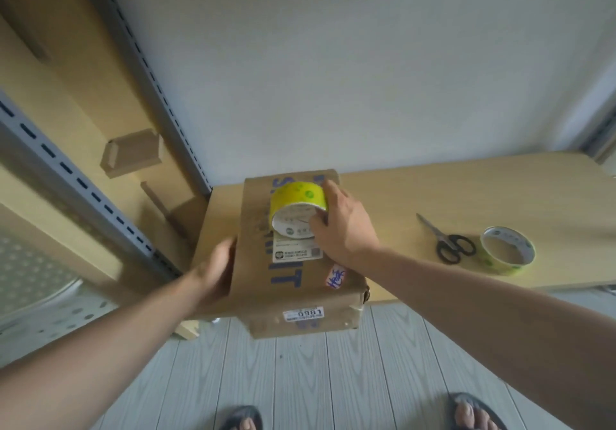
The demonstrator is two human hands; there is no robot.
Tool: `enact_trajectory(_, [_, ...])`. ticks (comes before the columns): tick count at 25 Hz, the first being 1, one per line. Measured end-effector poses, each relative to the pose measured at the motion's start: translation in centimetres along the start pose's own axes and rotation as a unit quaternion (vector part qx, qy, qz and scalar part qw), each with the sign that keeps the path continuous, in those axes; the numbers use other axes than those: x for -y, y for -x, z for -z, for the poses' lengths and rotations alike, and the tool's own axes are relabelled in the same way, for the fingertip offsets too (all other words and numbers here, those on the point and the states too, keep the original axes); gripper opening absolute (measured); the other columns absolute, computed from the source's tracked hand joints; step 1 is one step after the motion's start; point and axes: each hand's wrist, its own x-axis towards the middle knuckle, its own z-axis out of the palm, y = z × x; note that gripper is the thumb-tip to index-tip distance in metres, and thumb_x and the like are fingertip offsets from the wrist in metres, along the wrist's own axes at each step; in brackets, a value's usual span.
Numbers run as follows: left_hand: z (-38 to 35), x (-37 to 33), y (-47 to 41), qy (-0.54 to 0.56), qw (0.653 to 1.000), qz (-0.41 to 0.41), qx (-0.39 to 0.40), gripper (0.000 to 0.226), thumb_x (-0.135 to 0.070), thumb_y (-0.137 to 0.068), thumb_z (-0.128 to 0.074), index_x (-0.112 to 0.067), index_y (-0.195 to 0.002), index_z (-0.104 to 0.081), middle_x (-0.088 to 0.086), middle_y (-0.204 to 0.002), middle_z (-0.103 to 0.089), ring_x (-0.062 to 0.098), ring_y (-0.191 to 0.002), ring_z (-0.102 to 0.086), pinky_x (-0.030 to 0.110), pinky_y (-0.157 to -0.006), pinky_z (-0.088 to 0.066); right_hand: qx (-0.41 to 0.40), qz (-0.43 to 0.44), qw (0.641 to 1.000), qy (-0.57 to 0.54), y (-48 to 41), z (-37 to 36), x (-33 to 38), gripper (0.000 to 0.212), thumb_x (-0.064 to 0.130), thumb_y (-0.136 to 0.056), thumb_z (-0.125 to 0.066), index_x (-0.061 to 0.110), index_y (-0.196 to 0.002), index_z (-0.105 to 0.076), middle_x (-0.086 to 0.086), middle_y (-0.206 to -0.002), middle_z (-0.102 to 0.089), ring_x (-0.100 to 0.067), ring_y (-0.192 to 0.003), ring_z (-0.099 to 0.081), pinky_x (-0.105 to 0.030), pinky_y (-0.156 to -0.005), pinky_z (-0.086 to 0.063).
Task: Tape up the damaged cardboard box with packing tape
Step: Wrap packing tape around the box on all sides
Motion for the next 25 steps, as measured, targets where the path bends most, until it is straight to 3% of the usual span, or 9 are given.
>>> enact_trajectory(2, [-1.5, -0.8, 0.0, -0.011, 1.0, -0.01, -0.007, 0.068, -0.068, -0.096, -0.046, -0.012, -0.128, -0.065, 0.014, -0.12, -0.072, 0.033, -0.11, -0.068, 0.049, -0.102, -0.051, -0.017, -0.015, 1.0, 0.015, 0.0, 0.2, -0.5, 0.021, 0.011, -0.086, -0.055, 0.008, -0.107, -0.052, -0.002, -0.095, -0.053, -0.022, -0.081, -0.05, -0.028, -0.066, -0.032])
enact_trajectory(4, [-3.0, -2.0, 0.6, -0.088, 0.995, -0.053, -0.019, 0.062, -0.061, -0.097, -0.053, -0.017, -0.141, -0.056, 0.01, -0.14, -0.061, 0.03, -0.128, -0.058, 0.05, -0.113, -0.042, -0.022, -0.012, 1.0, 0.019, 0.0, 1.0, -1.2, 0.016, 0.01, -0.086, -0.054, 0.008, -0.102, -0.05, -0.001, -0.093, -0.051, -0.022, -0.08, -0.048, -0.029, -0.066, -0.031])
enact_trajectory(7, [-4.8, -2.7, 1.7, -0.203, 0.958, -0.199, 0.044, 0.045, -0.015, -0.109, -0.041, -0.024, -0.153, -0.037, -0.014, -0.151, -0.035, 0.004, -0.139, -0.036, 0.022, -0.117, -0.026, -0.01, 0.014, 1.0, 0.022, 0.0, 2.1, -2.2, 0.012, 0.012, -0.086, -0.053, 0.01, -0.096, -0.047, -0.004, -0.09, -0.053, -0.023, -0.077, -0.048, -0.03, -0.065, -0.03])
enact_trajectory(10, [-7.2, -2.7, 2.3, -0.204, 0.936, -0.28, 0.059, 0.04, 0.001, -0.106, -0.037, -0.014, -0.141, -0.05, -0.004, -0.141, -0.043, -0.005, -0.129, -0.046, -0.002, -0.097, -0.03, -0.021, 0.0, 0.999, 0.026, 0.3, 3.5, -3.3, 0.019, 0.011, -0.088, -0.052, 0.008, -0.106, -0.05, -0.006, -0.094, -0.058, -0.023, -0.08, -0.052, -0.029, -0.066, -0.033])
enact_trajectory(12, [-9.0, -3.1, 1.1, -0.296, 0.921, -0.254, 0.019, 0.062, -0.023, -0.095, -0.043, -0.018, -0.156, -0.034, -0.001, -0.166, -0.015, 0.006, -0.153, -0.012, 0.01, -0.114, -0.009, -0.015, -0.014, 1.0, 0.013, 0.6, 4.6, -4.2, 0.026, 0.01, -0.09, -0.05, 0.01, -0.116, -0.049, -0.006, -0.096, -0.061, -0.022, -0.082, -0.055, -0.029, -0.067, -0.035])
enact_trajectory(15, [-9.4, -3.0, 0.2, -0.523, 0.811, -0.262, 0.024, 0.097, -0.046, -0.079, -0.041, -0.024, -0.163, 0.004, -0.013, -0.164, 0.03, 0.008, -0.15, 0.029, 0.051, -0.117, 0.017, 0.001, -0.033, 0.999, -0.005, 0.9, 5.6, -5.1, 0.03, 0.018, -0.091, -0.045, 0.013, -0.121, -0.046, -0.005, -0.102, -0.062, -0.022, -0.087, -0.055, -0.03, -0.069, -0.035])
enact_trajectory(17, [-9.8, -3.5, 0.1, -0.591, 0.76, -0.27, 0.011, 0.102, -0.062, -0.08, -0.033, -0.018, -0.162, 0.007, -0.007, -0.166, 0.025, 0.009, -0.151, 0.027, 0.062, -0.118, 0.014, 0.012, -0.033, 0.999, -0.007, 0.8, 5.8, -5.2, 0.031, 0.023, -0.09, -0.042, 0.014, -0.119, -0.045, -0.005, -0.104, -0.063, -0.024, -0.09, -0.057, -0.031, -0.07, -0.037])
enact_trajectory(20, [-10.3, -4.0, 0.1, -0.628, 0.732, -0.263, -0.005, 0.107, -0.076, -0.076, -0.014, -0.014, -0.162, 0.002, -0.002, -0.169, 0.015, 0.012, -0.154, 0.018, 0.062, -0.123, 0.0, 0.044, -0.006, 0.999, 0.001, 0.1, 7.2, -4.6, 0.028, 0.011, -0.095, -0.048, 0.013, -0.123, -0.044, -0.004, -0.102, -0.063, -0.026, -0.086, -0.06, -0.031, -0.065, -0.04])
enact_trajectory(25, [-10.3, -3.9, -0.1, -0.662, 0.708, -0.247, -0.017, 0.085, -0.057, -0.098, -0.029, -0.014, -0.161, 0.009, -0.003, -0.168, 0.021, 0.011, -0.153, 0.02, 0.059, -0.124, -0.008, 0.079, 0.038, 0.989, 0.12, -0.1, 12.8, -3.8, 0.045, 0.006, -0.086, -0.054, 0.02, -0.127, -0.044, -0.004, -0.09, -0.065, -0.026, -0.07, -0.059, -0.033, -0.055, -0.047])
